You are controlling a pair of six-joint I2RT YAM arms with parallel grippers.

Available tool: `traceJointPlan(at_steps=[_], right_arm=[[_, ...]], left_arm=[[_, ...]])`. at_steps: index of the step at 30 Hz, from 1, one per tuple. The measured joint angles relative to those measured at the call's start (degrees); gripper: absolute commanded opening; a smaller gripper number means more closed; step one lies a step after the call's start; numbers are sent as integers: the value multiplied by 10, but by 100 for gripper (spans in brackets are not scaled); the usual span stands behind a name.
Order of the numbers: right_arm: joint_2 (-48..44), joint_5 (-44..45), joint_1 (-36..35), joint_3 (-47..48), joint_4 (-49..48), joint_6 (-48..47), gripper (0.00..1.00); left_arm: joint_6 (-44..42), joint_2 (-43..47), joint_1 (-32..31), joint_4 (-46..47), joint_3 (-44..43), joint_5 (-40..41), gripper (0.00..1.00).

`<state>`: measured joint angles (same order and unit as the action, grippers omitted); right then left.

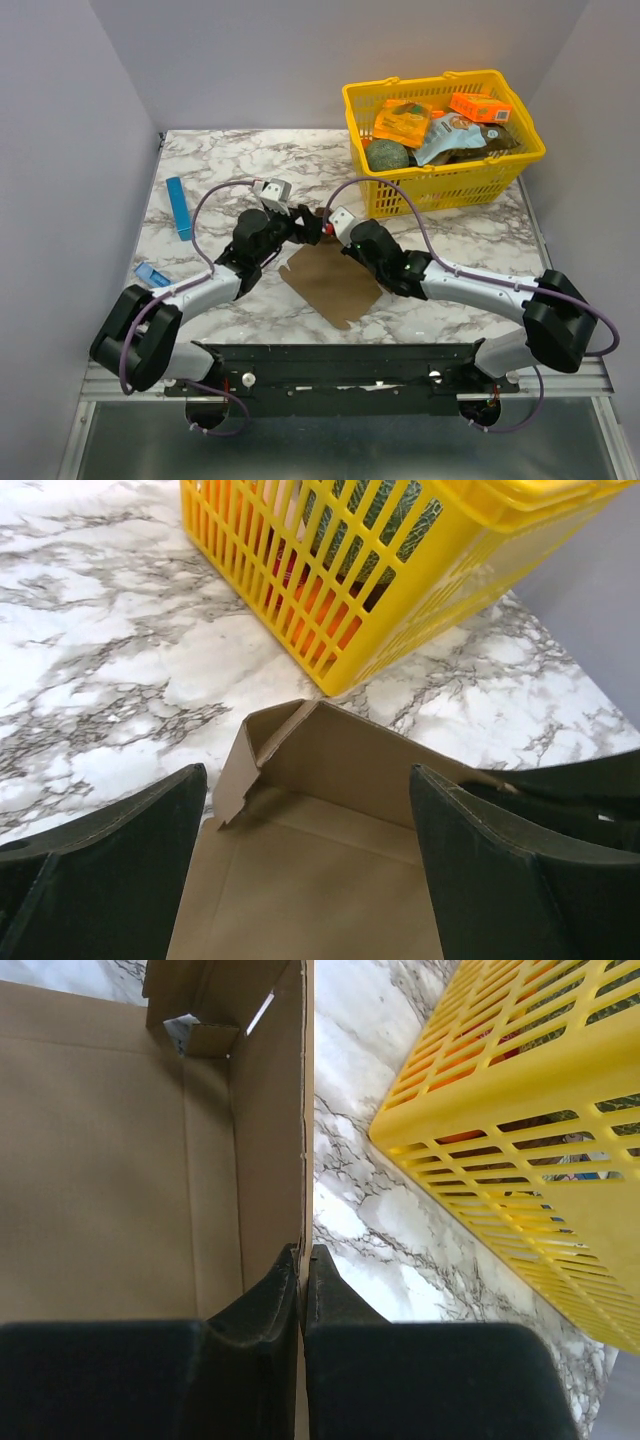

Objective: Fold the paper box

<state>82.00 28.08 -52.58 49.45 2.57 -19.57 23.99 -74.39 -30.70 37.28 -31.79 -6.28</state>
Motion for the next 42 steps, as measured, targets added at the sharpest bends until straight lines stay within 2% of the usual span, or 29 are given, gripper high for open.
traceJointPlan(at_steps=[3, 12, 15, 20, 22, 29, 30, 32, 33, 36, 42], right_arm=[[3, 6, 0, 1, -2, 0, 11], [7, 12, -2, 2, -3, -1, 11], [10, 13, -2, 4, -4, -1, 12], [17, 15, -2, 7, -12, -1, 17], [17, 17, -2, 7, -12, -1, 21], [19, 19, -1, 7, -9, -3, 36], [19, 18, -1, 7, -7, 0, 42], [19, 16, -1, 7, 0, 4, 48], [19, 13, -1, 7, 5, 7, 54], [16, -2, -1, 7, 18, 23, 63], [-3, -55, 6, 31, 82, 76, 72]], left_arm=[[26, -39, 6, 8, -23, -23, 96], [77, -129, 9, 25, -78, -42, 97], [93, -138, 11, 35, -85, -43, 94], [117, -173, 15, 38, -114, -45, 79], [121, -184, 17, 38, -119, -46, 71], [129, -202, 18, 38, -125, -48, 54], [130, -203, 18, 39, -125, -49, 52], [129, -205, 18, 41, -125, -50, 49], [130, -207, 18, 44, -125, -51, 49], [129, -213, 18, 58, -123, -56, 45], [129, -225, 18, 99, -112, -69, 41]])
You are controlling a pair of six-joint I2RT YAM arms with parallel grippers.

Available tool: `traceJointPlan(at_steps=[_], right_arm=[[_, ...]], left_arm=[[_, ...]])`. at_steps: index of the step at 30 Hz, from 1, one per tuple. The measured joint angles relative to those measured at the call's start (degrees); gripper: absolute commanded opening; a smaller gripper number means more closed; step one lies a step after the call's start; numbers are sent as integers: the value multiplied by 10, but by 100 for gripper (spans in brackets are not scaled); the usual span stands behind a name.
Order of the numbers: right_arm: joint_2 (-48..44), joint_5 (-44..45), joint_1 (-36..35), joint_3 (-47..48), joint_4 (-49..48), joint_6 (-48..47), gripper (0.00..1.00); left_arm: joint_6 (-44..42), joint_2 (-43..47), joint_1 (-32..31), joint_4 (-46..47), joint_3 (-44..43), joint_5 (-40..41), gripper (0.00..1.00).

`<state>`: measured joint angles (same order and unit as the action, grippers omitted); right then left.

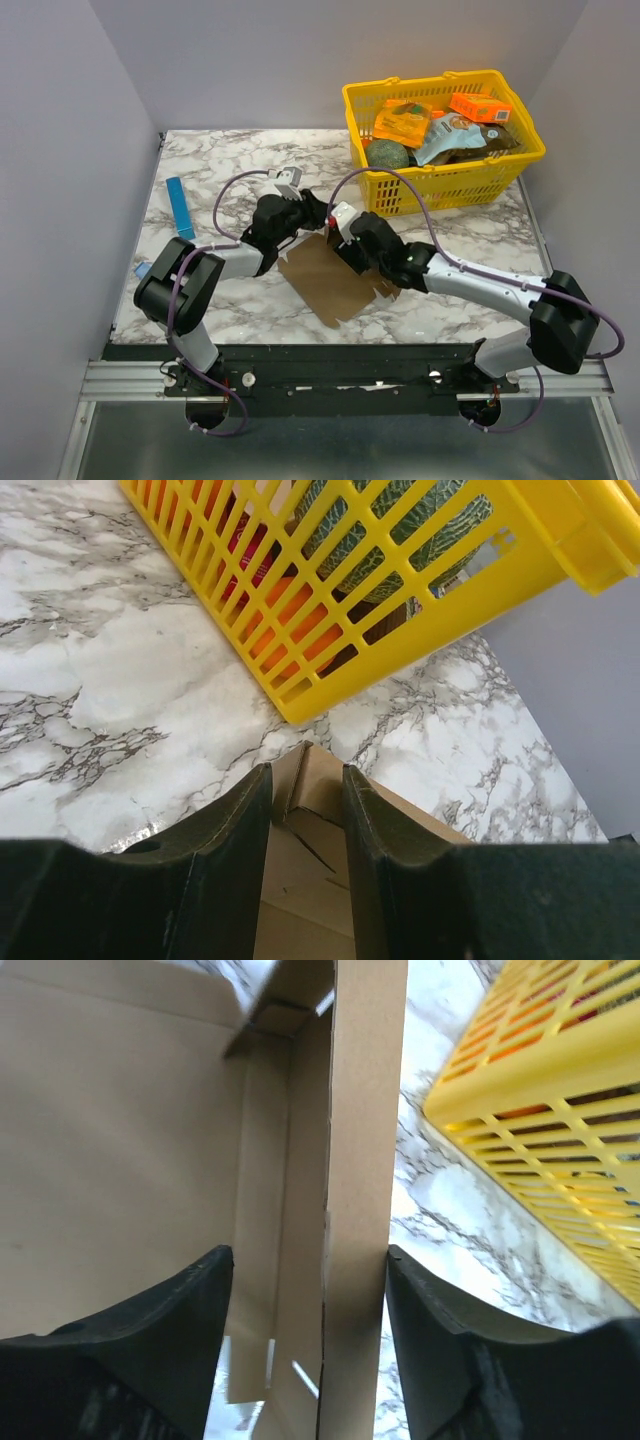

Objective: Fold the paper box

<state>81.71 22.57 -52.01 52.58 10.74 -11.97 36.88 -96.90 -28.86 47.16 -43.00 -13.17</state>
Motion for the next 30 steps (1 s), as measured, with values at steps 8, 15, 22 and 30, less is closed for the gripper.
traceJointPlan(at_steps=[8, 15, 22, 30], right_arm=[[-13, -105, 43, 83, 78, 98, 73], [-7, -180, 92, 119, 115, 159, 65], [4, -219, 121, 119, 129, 179, 60], [27, -218, 122, 110, 130, 179, 54]], left_arm=[[-12, -2, 0, 33, 15, -9, 37], [-24, -2, 0, 70, 34, -13, 35], [-28, -3, 0, 82, 39, -20, 33], [-30, -3, 1, 86, 41, -24, 33]])
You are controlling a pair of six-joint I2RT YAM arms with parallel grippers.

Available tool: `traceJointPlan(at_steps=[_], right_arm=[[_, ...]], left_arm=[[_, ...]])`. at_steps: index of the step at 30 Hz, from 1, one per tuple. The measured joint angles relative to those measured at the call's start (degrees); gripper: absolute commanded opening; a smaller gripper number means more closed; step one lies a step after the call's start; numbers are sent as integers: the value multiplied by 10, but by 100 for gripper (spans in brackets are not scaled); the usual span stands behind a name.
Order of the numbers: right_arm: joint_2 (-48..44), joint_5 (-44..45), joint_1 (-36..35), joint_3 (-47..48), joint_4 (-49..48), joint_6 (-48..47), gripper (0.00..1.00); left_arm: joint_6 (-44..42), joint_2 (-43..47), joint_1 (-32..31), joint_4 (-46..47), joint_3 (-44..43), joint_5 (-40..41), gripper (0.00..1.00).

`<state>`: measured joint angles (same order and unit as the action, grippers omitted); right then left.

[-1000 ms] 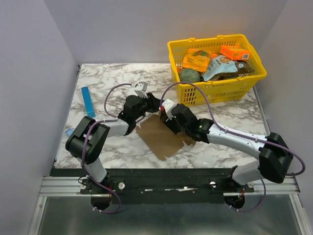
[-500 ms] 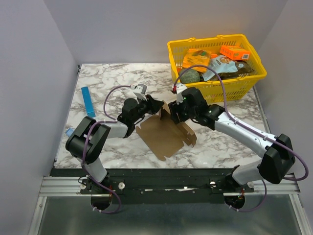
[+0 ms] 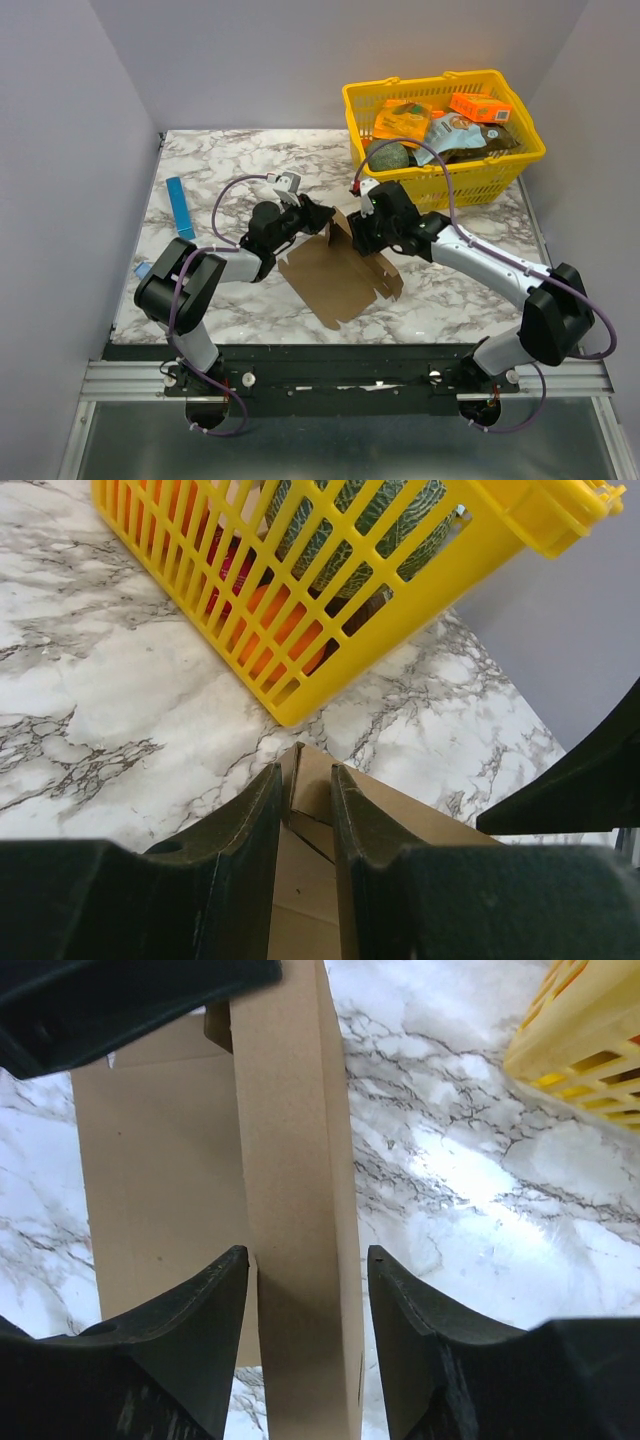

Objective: Fold the paper box

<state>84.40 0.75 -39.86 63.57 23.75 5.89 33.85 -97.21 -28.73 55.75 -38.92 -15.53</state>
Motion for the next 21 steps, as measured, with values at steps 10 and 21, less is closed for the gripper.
traceJointPlan(at_steps=[10, 21], right_arm=[[15, 14, 1, -6, 2, -19, 35], [10, 54, 1, -28, -26, -79, 32]], left_arm=[[-7, 0, 0, 3, 2, -5, 70], [-31, 52, 54, -23, 22, -48, 98]])
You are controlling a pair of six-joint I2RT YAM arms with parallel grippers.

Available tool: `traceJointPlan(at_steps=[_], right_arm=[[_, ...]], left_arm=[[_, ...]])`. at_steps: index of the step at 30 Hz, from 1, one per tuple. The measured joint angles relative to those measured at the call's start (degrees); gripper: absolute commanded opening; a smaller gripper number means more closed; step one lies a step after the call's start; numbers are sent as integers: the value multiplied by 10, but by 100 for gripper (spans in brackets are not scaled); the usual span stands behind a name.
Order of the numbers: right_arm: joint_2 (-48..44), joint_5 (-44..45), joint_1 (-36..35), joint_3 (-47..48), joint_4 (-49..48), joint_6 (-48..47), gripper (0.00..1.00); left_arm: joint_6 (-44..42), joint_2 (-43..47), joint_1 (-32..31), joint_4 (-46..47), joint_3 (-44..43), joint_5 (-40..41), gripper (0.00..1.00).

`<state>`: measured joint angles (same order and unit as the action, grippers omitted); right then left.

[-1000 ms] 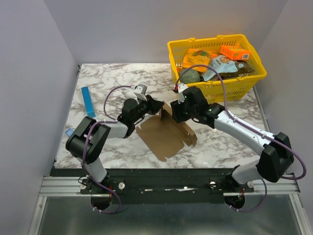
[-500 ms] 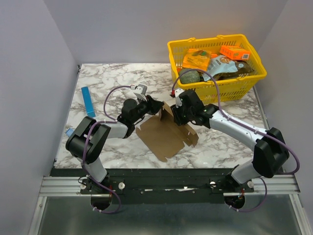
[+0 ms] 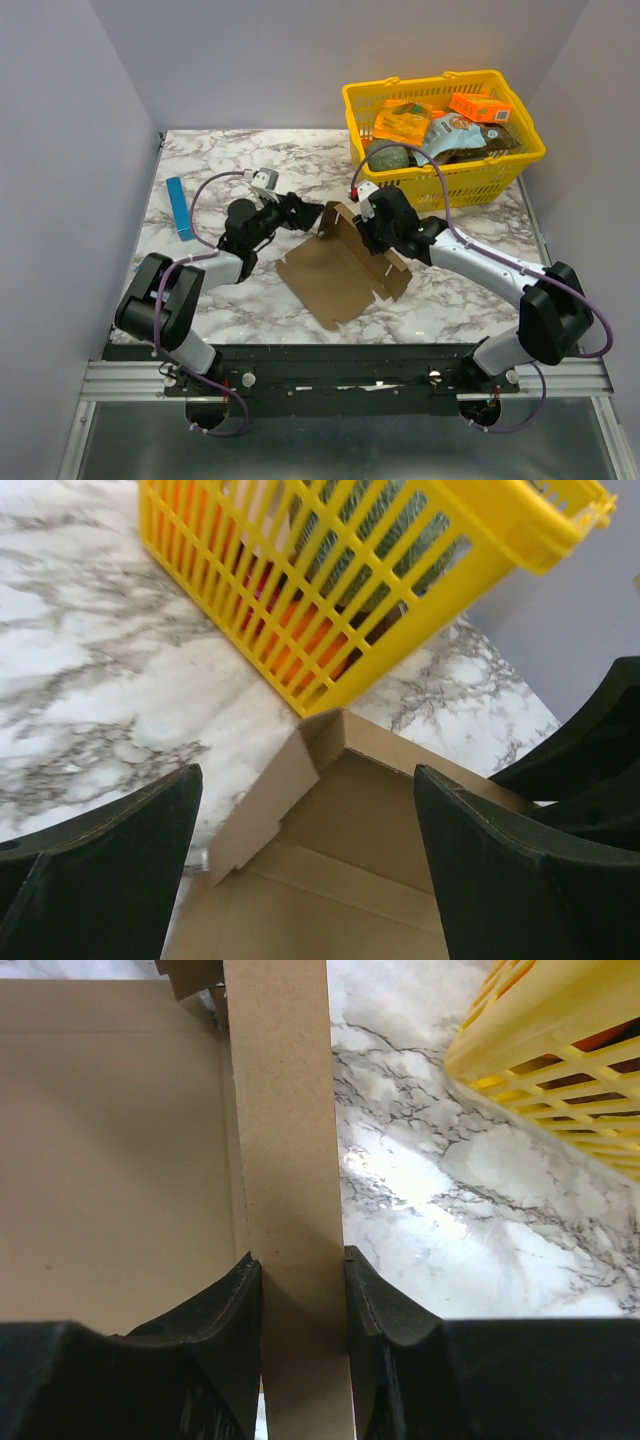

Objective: Fold the paper box

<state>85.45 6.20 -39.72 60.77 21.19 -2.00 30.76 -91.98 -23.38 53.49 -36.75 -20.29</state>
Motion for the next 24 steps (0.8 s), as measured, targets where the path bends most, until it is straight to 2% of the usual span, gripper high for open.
traceJointPlan(at_steps=[4, 7, 9, 13, 17, 20, 24], right_arm=[[-4, 4, 1, -14, -18, -30, 32], [-5, 5, 1, -17, -25, -47, 32], [-6, 4, 1, -21, -30, -55, 32], [-9, -1, 1, -25, -37, -68, 32], [-9, -5, 1, -25, -38, -74, 32], [-9, -5, 1, -25, -38, -76, 32], [-9, -5, 1, -25, -38, -78, 32]], left_arm=[[-1, 57, 59, 12, 29, -8, 97], [-9, 66, 99, 3, 31, -2, 91], [-30, 59, 109, -36, 19, 2, 87], [-83, 25, 99, -116, -19, -7, 81], [-132, -13, 79, -157, -39, -43, 70], [-149, -33, 66, -166, -40, -81, 65], [-159, -36, 56, -157, -36, -116, 64]])
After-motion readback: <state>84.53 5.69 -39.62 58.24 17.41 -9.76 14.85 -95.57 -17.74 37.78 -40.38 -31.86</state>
